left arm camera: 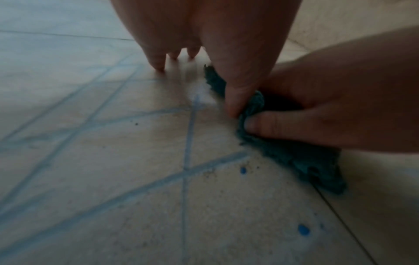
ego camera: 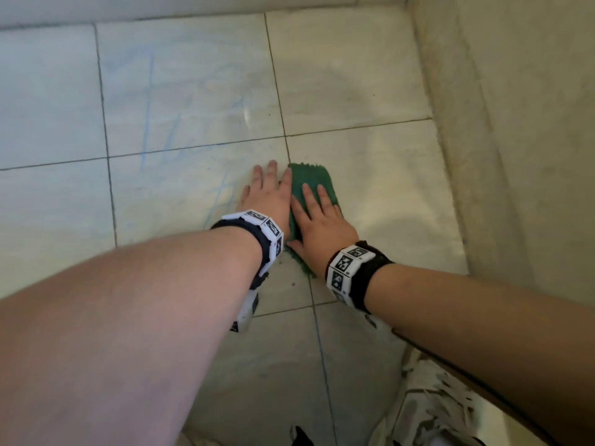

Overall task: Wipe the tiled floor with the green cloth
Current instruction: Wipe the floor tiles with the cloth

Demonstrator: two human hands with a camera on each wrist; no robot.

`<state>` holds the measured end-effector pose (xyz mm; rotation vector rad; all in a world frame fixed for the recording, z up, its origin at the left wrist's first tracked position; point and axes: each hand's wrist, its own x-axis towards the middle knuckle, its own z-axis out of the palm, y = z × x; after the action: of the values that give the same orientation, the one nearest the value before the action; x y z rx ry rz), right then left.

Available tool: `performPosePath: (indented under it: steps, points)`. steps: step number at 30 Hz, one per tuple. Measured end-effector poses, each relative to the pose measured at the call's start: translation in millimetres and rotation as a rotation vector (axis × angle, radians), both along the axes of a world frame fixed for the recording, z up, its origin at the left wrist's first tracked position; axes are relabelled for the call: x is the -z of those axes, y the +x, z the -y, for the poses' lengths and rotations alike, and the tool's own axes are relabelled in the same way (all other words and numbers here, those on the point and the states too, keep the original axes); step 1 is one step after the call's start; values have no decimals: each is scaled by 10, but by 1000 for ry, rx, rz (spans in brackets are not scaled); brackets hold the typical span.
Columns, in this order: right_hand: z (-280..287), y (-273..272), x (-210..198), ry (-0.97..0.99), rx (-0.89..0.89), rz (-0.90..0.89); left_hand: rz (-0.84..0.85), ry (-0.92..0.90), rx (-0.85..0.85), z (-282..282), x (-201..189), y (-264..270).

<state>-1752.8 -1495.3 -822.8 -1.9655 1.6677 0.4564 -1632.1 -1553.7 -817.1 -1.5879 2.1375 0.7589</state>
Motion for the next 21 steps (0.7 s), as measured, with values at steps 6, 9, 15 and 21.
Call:
performPosePath:
  steps: [6,9,15,21]
  points:
    - [294,-279,-197,-41,-54,168,-116,-69,16,30,-210,13]
    - [398,-491,-240,-135,4,185,-195,-106,57,24,-258,-155]
    - [452,-694,-203,-135,146,67,-58,0,191,-172,-63,-449]
    - [435,-446,-182,-144,53,98,77,-23,408,-706,130,-60]
